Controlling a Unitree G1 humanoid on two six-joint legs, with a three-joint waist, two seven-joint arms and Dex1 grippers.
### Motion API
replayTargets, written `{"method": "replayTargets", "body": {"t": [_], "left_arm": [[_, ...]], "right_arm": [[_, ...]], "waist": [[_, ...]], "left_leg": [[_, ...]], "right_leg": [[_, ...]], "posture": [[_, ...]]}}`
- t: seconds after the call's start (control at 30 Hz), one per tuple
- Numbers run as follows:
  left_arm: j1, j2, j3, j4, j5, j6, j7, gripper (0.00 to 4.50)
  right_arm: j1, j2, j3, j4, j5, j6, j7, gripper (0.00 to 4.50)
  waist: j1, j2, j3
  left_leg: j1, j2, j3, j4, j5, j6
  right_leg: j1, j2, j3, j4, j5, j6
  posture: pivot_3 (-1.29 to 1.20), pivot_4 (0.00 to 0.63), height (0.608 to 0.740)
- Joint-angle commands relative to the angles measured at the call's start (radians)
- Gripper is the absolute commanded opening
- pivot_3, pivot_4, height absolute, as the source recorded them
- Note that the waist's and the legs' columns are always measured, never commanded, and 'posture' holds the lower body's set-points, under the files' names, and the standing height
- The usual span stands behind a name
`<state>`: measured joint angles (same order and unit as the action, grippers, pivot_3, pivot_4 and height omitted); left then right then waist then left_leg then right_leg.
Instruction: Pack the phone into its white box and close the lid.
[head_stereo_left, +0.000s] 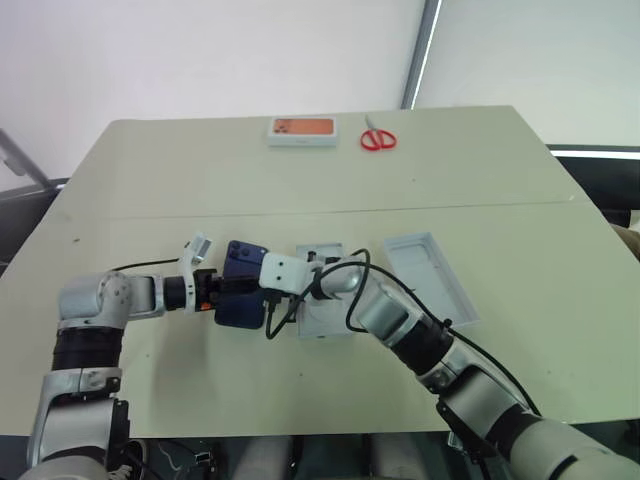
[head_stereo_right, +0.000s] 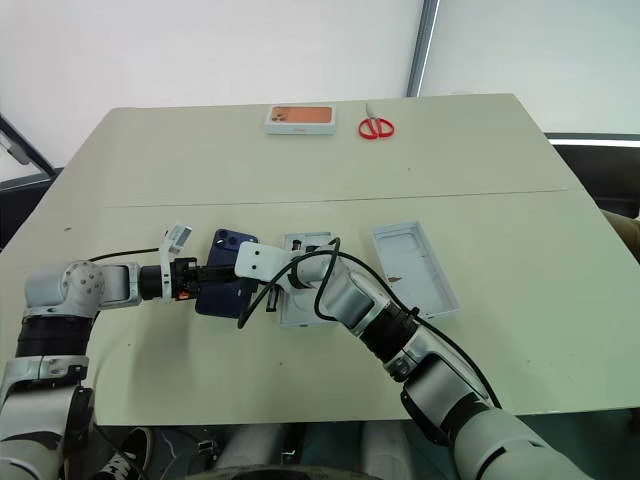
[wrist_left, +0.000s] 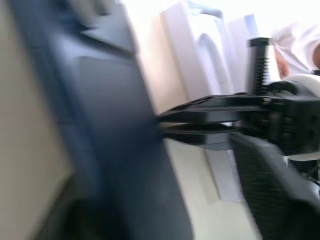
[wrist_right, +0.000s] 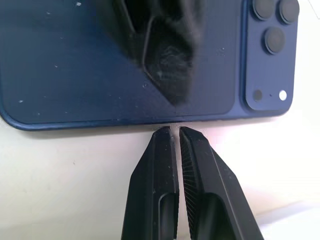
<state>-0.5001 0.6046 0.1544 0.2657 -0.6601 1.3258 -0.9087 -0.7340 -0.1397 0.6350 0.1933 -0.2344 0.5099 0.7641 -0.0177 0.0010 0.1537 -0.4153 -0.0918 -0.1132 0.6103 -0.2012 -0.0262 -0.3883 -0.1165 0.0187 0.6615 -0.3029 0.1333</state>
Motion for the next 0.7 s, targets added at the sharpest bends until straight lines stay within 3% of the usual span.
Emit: {"method": "replayTargets", "body": {"t": [0.03,0.1,0.37,0.57,0.67,0.7], "left_arm": [[0.021,-0.002,-0.008,0.006,-0.019,0.037,0.004,1.13],[0.031,0.005,-0.005,-0.005,-0.031,0.046,-0.001,0.07],[0.063,-0.016,0.037,-0.019,-0.065,0.062,0.033,0.03],[0.009,-0.069,0.241,0.016,-0.160,0.108,0.098,0.03],[0.007,-0.107,0.306,-0.040,-0.191,0.091,0.146,0.00],[0.005,-0.121,0.325,-0.050,-0.204,0.099,0.163,0.00]], "right_arm": [[-0.002,-0.002,-0.016,-0.028,-0.007,-0.013,-0.005,0.27],[0.000,-0.004,-0.015,-0.026,-0.009,-0.015,-0.006,0.27],[0.002,-0.006,-0.049,-0.029,0.009,-0.051,-0.023,0.27],[0.021,0.075,-0.272,-0.152,0.272,0.068,0.040,0.27],[0.027,0.061,-0.360,-0.217,0.363,0.114,0.060,1.19],[0.031,0.039,-0.367,-0.228,0.363,0.107,0.061,1.73]], "waist": [[-0.001,0.000,0.000],[0.001,-0.001,0.000],[-0.002,-0.002,0.000],[-0.002,-0.007,0.003],[-0.001,-0.007,0.004],[0.001,-0.008,0.004]], "left_leg": [[0.000,0.000,0.000,0.000,0.000,0.000],[-0.001,0.001,0.000,0.000,0.000,0.000],[-0.001,0.001,0.000,-0.001,0.000,-0.001],[-0.003,0.002,0.000,0.000,0.000,-0.001],[-0.006,0.003,-0.001,0.000,0.001,-0.001],[-0.007,0.003,-0.001,0.000,0.001,-0.001]], "right_leg": [[0.000,0.000,0.000,0.000,0.000,0.000],[-0.001,0.000,0.000,0.000,0.000,0.000],[-0.001,0.001,0.000,-0.001,0.000,0.000],[-0.002,0.001,0.000,-0.002,0.000,0.000],[-0.005,0.003,0.000,-0.002,0.000,0.000],[-0.006,0.002,0.000,-0.002,0.000,0.000]], "posture": [[0.00,0.150,0.740],[0.00,0.150,0.740],[0.00,0.150,0.740],[0.00,0.150,0.740],[0.00,0.150,0.740],[0.00,0.150,0.740]]}}
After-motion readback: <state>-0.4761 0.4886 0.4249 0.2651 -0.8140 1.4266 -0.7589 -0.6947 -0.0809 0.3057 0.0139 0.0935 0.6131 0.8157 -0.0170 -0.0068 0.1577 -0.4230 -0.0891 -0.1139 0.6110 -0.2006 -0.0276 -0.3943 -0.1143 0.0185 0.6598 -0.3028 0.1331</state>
